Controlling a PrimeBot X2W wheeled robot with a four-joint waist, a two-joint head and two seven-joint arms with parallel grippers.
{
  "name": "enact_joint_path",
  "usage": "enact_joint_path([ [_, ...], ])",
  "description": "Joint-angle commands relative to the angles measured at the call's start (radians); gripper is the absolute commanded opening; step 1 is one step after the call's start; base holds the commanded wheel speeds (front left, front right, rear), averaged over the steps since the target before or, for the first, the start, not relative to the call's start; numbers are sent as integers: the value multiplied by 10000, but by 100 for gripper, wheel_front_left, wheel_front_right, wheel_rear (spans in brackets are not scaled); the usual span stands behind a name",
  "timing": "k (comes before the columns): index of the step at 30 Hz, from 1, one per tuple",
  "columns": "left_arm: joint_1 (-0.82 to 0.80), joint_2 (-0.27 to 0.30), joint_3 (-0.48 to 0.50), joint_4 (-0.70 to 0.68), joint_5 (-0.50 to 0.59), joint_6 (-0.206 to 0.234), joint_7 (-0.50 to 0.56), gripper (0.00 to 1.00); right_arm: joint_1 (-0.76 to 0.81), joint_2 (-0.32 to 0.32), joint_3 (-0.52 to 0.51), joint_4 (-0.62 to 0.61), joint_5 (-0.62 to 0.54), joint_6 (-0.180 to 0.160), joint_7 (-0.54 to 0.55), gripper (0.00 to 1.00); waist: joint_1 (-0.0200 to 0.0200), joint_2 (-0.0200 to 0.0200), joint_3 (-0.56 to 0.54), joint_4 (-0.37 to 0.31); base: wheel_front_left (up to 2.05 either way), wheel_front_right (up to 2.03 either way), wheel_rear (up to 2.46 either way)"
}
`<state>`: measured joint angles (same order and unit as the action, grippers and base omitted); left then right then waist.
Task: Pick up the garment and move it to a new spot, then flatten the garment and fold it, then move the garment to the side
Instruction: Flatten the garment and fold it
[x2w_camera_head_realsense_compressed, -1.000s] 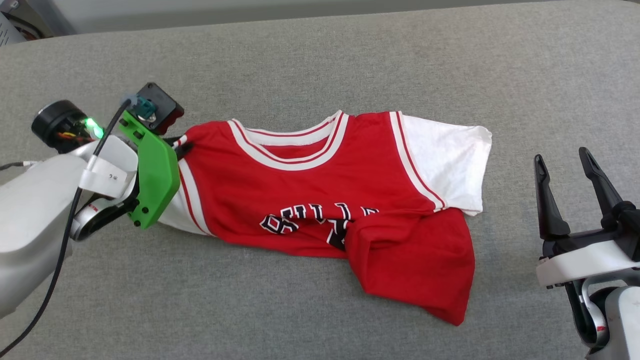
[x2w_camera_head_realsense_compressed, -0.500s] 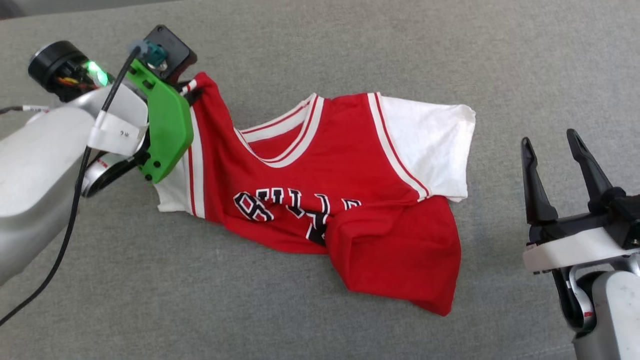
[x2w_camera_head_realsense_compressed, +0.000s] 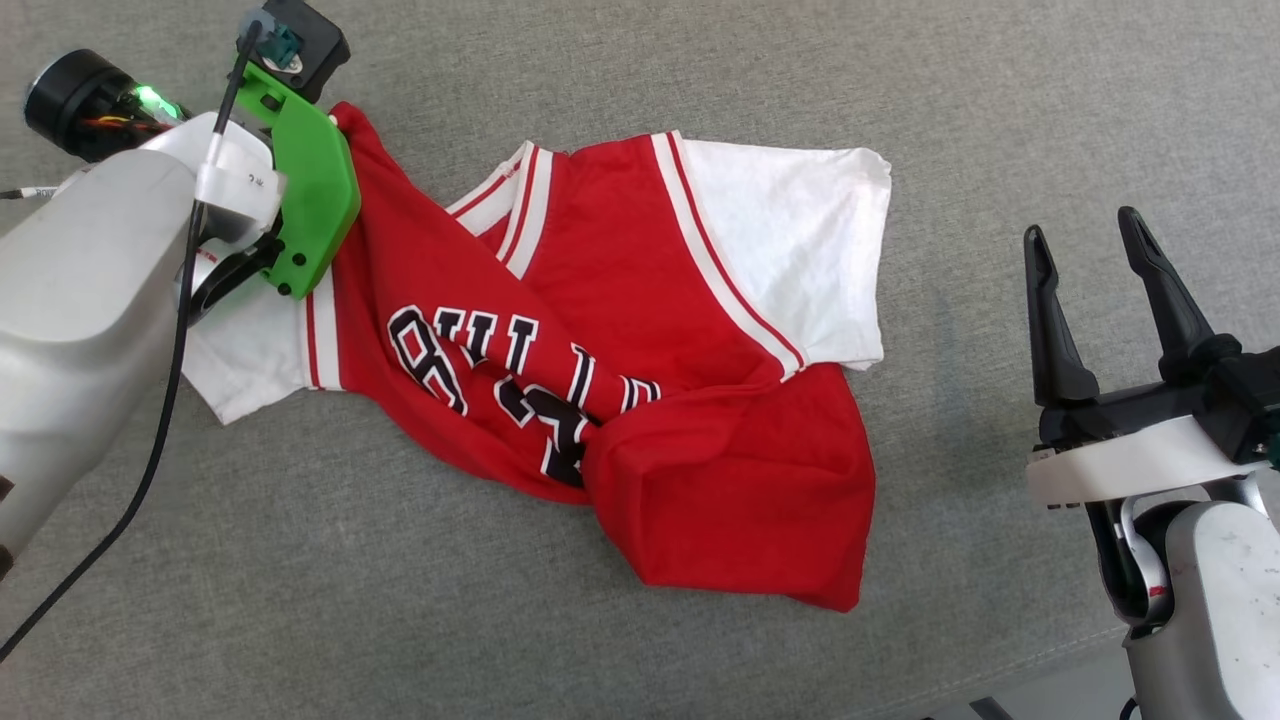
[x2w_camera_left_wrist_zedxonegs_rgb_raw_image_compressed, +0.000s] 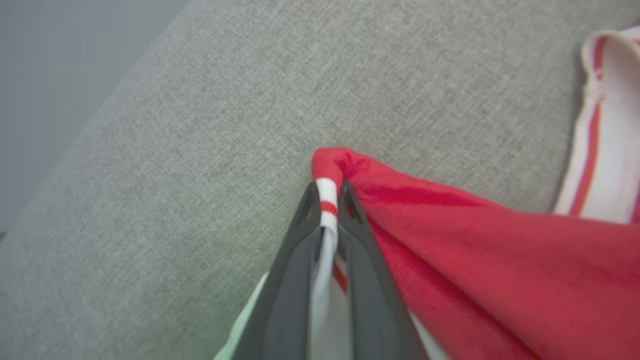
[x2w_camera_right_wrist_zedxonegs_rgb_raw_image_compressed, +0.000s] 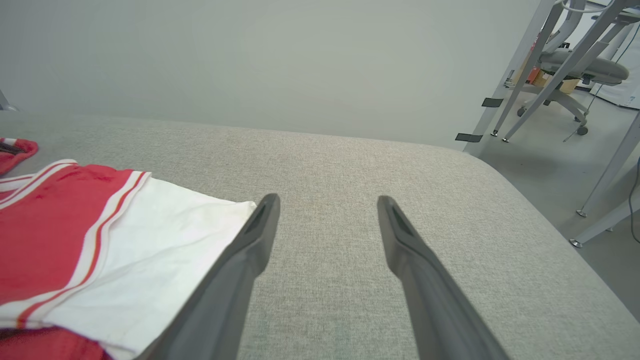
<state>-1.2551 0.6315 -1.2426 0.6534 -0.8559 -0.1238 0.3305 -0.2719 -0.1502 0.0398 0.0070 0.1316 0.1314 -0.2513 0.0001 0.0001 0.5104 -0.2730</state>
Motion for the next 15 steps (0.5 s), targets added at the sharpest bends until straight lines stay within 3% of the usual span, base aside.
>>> enact_joint_path([
  [1,302,-169,-237,198,-136,-62,264,0,-188,45,3,33,-126,-7,-85,100,-1,-1,150,-149,0,0,0],
  [4,406,-177,-316,134,-148,-65,183,0,-195,40,-29,24,-182,-7,-93,100,-1,-1,24,-20,0,0,0],
  [5,393,-170,-327,82,-135,-66,99,4,-180,29,-65,17,-196,-7,-94,100,-1,-1,-34,48,0,0,0],
  [6,342,-135,-338,7,-71,-66,-62,79,-162,17,-100,10,-210,-7,-96,100,-1,-1,-114,127,0,0,0],
  [7,290,-108,-344,-47,0,-66,-249,100,-138,8,-133,10,-218,-7,-97,100,-1,-1,-194,203,0,0,0],
  [15,-348,240,-45,-742,-642,-68,-1512,100,388,-15,-474,37,-184,-7,-102,100,-1,-1,-907,1083,0,0,0],
])
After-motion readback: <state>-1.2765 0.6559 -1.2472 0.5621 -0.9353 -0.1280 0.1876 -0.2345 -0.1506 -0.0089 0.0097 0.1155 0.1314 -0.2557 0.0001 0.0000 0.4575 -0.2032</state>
